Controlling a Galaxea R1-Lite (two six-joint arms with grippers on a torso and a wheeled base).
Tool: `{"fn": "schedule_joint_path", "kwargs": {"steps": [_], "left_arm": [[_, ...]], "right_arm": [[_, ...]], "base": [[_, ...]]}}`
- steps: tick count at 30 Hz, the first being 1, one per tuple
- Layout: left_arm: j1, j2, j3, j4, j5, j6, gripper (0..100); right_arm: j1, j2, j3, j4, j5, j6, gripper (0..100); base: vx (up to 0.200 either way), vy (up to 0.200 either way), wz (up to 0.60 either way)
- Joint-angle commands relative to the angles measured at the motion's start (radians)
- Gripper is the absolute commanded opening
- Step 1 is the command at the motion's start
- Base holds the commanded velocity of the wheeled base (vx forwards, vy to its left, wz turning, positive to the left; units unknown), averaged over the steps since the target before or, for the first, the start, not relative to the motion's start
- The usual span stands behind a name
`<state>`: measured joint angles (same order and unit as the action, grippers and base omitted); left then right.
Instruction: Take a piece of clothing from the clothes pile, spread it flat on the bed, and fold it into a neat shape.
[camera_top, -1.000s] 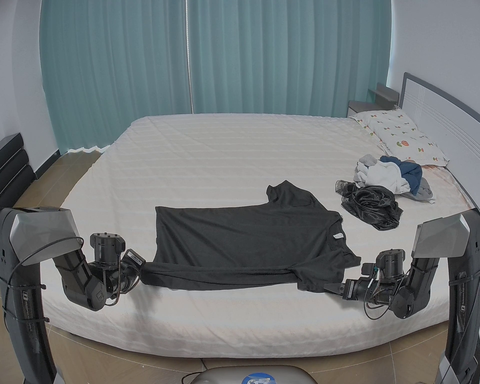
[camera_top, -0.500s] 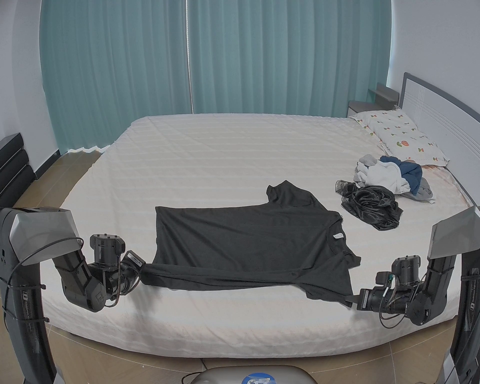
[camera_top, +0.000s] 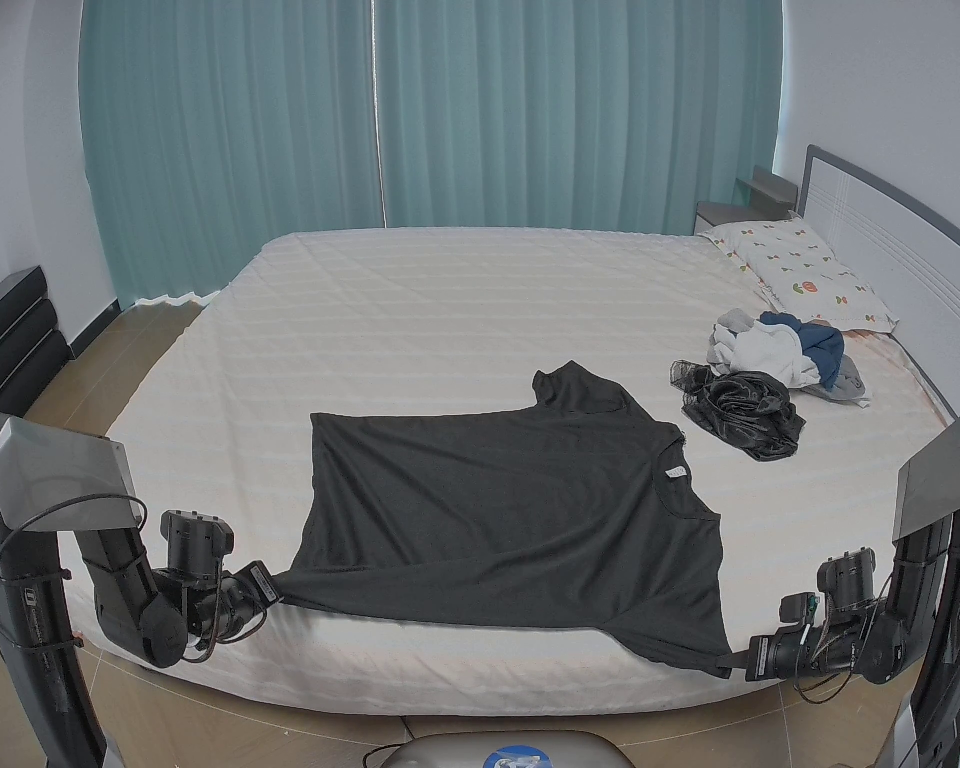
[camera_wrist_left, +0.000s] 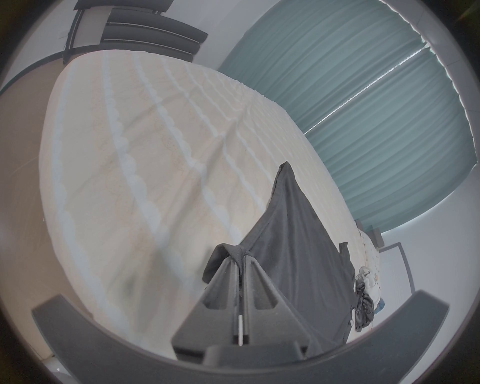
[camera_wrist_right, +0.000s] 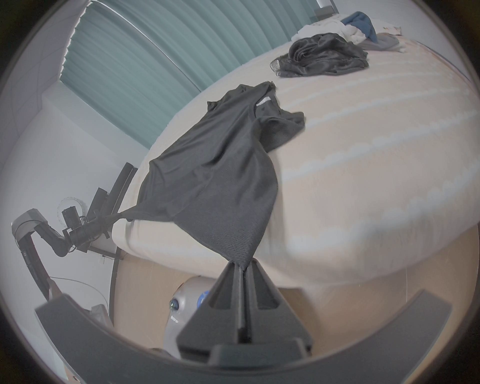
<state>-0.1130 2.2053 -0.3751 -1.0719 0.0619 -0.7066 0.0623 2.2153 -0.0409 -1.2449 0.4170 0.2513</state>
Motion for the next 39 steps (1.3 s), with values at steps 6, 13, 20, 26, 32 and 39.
{"fn": "schedule_joint_path", "kwargs": {"steps": [6, 13, 20, 26, 32, 39], "left_arm": [[-0.014, -0.012, 0.071, 0.001, 0.001, 0.081, 0], [-0.017, 0.063, 0.067, -0.033, 0.007, 0.084, 0], [-0.043, 0.063, 0.062, -0.034, 0.007, 0.082, 100], [-0.031, 0.063, 0.053, -0.052, 0.007, 0.075, 100], [-0.001, 0.043, 0.048, -0.052, -0.001, 0.068, 100], [0.035, -0.006, -0.004, -0.052, -0.005, -0.021, 100]], "right_arm": [[0.040, -0.003, 0.041, 0.076, -0.006, -0.049, 0], [0.065, 0.109, 0.035, 0.001, -0.092, -0.064, 0], [0.076, 0.124, 0.041, -0.068, -0.090, -0.050, 0], [0.063, 0.090, 0.041, -0.051, -0.087, -0.032, 100], [0.051, 0.046, 0.041, -0.051, -0.090, 0.042, 100], [-0.004, -0.025, -0.007, -0.082, -0.078, 0.108, 100]], "base": [[0.000, 0.000, 0.00], [0.000, 0.000, 0.00], [0.000, 0.000, 0.00], [0.000, 0.000, 0.00], [0.000, 0.000, 0.00], [0.000, 0.000, 0.00]]}}
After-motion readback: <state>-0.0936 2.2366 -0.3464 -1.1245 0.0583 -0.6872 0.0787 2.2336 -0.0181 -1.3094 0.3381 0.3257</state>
